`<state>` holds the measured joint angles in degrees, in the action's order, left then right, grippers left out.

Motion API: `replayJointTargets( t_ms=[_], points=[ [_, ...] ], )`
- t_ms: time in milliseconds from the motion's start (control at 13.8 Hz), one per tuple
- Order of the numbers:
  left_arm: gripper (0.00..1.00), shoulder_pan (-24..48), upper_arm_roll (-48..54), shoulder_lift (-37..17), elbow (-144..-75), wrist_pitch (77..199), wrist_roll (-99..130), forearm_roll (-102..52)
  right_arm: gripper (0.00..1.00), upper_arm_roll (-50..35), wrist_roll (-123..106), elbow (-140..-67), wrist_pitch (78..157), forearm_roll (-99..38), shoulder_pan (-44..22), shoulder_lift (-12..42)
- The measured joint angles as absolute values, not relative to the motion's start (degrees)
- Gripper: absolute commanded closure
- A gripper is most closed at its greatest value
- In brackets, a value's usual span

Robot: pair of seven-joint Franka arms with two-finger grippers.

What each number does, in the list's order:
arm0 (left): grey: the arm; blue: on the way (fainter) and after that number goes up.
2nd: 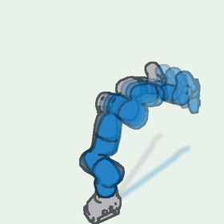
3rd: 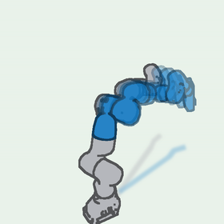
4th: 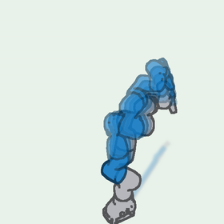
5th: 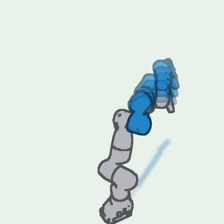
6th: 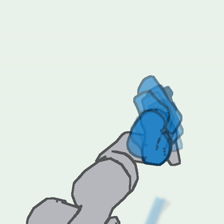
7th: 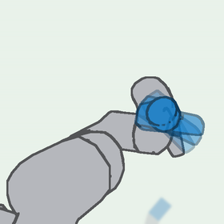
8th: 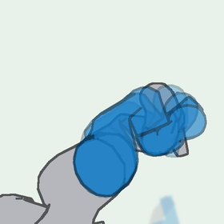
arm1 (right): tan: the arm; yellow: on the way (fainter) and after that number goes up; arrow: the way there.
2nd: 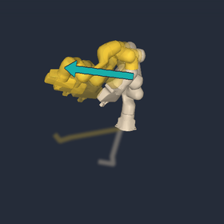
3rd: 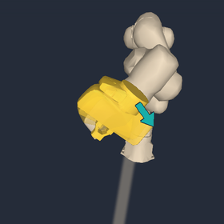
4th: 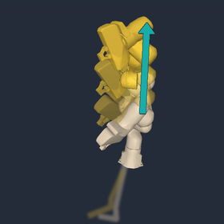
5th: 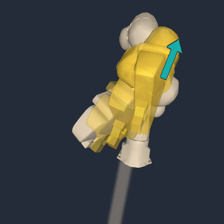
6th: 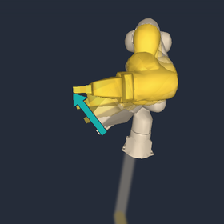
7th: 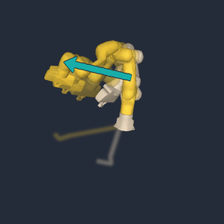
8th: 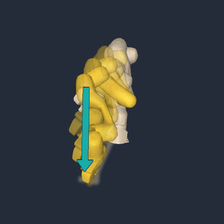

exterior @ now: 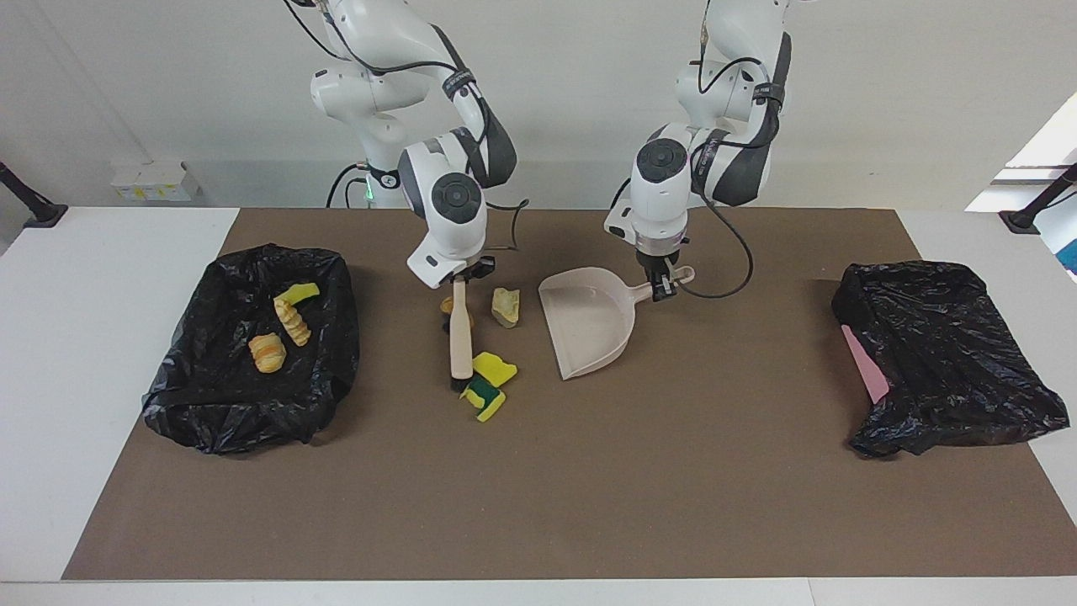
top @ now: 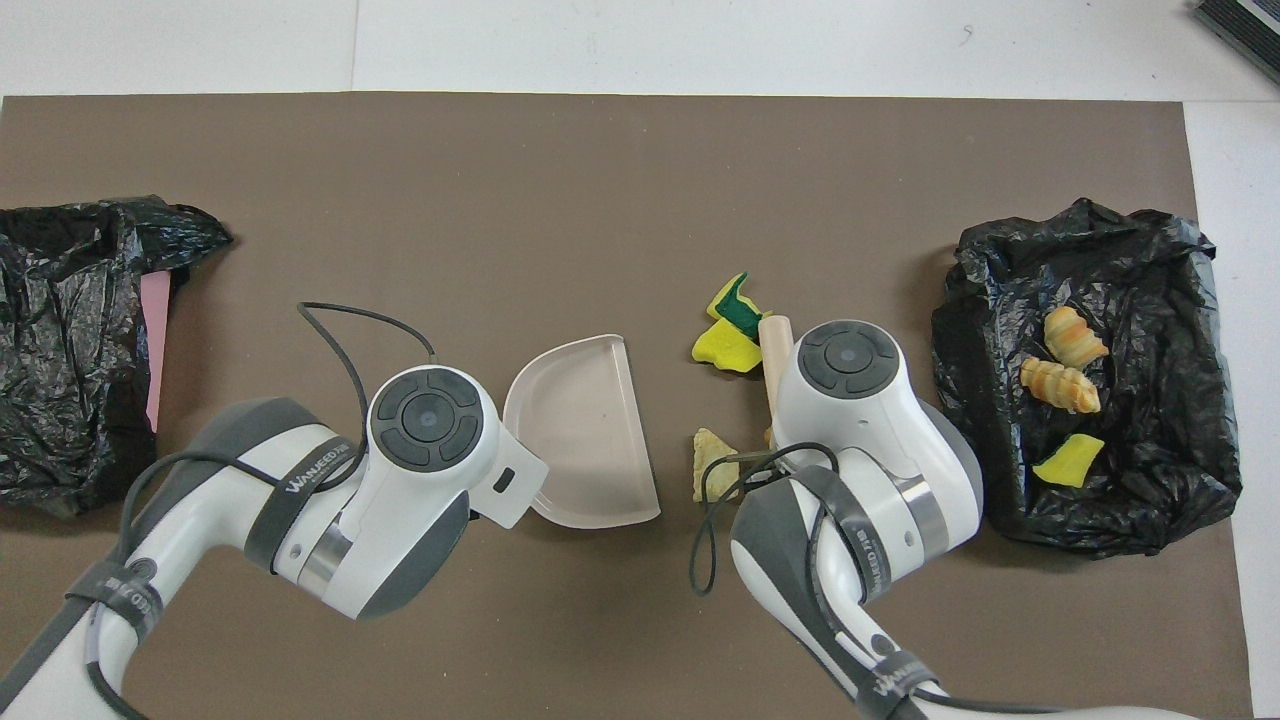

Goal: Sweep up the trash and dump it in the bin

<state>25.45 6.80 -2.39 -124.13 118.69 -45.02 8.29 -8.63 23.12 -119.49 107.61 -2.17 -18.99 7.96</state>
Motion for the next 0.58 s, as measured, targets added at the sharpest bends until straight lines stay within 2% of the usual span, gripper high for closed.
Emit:
replayJointTargets(
  t_ms=[579],
  points=[
    [1.0,26.07,6.7,-2.03,-126.15,120.47,-42.82,8.29,1.0,-8.72,23.19,-118.15,107.84,-14.33,-27.67,7.99]
  ],
)
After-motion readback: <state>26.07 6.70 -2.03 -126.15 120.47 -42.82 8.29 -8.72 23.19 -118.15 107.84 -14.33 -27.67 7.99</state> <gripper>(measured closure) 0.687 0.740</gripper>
